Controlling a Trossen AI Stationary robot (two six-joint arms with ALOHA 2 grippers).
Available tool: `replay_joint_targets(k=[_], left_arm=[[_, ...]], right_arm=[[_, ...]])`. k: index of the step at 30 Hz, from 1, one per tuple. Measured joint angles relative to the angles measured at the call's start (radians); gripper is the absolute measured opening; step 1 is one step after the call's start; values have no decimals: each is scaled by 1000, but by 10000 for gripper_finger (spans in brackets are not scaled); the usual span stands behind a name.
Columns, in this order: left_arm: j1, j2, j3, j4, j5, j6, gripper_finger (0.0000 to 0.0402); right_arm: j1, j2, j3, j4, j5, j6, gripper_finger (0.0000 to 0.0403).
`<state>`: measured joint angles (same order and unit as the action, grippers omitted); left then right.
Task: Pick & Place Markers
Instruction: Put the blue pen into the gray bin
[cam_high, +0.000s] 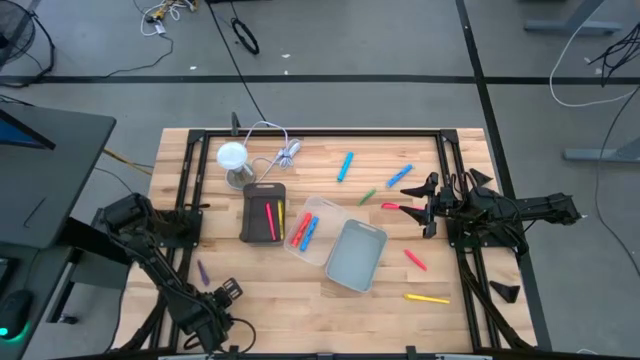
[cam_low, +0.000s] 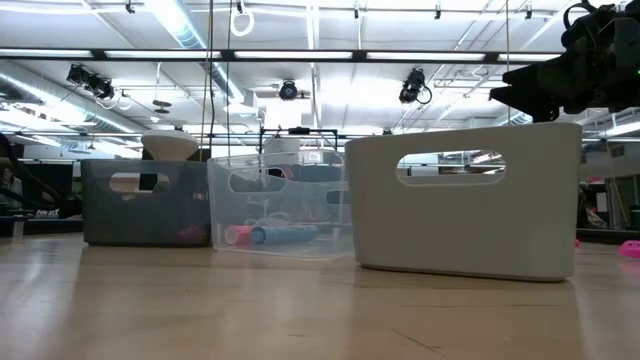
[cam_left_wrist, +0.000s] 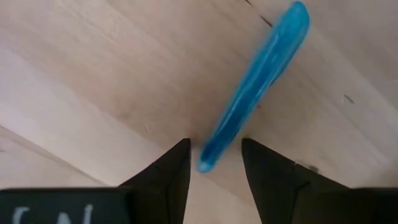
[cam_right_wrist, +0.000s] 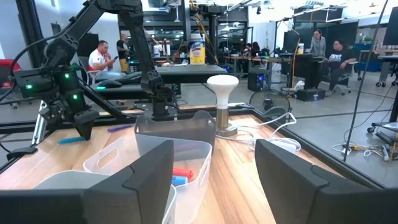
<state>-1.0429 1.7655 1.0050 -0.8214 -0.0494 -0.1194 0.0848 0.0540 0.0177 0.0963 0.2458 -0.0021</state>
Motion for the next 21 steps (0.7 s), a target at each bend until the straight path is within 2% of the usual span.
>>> replay_joint_targets(k=[8, 21], left_arm=[[1, -2, -15, 39, 26, 4, 144], [2, 1, -16, 48, 43, -1, 55]], right_arm=[[0, 0, 0, 0, 0, 0, 229], [0, 0, 0, 0, 0, 0, 229]])
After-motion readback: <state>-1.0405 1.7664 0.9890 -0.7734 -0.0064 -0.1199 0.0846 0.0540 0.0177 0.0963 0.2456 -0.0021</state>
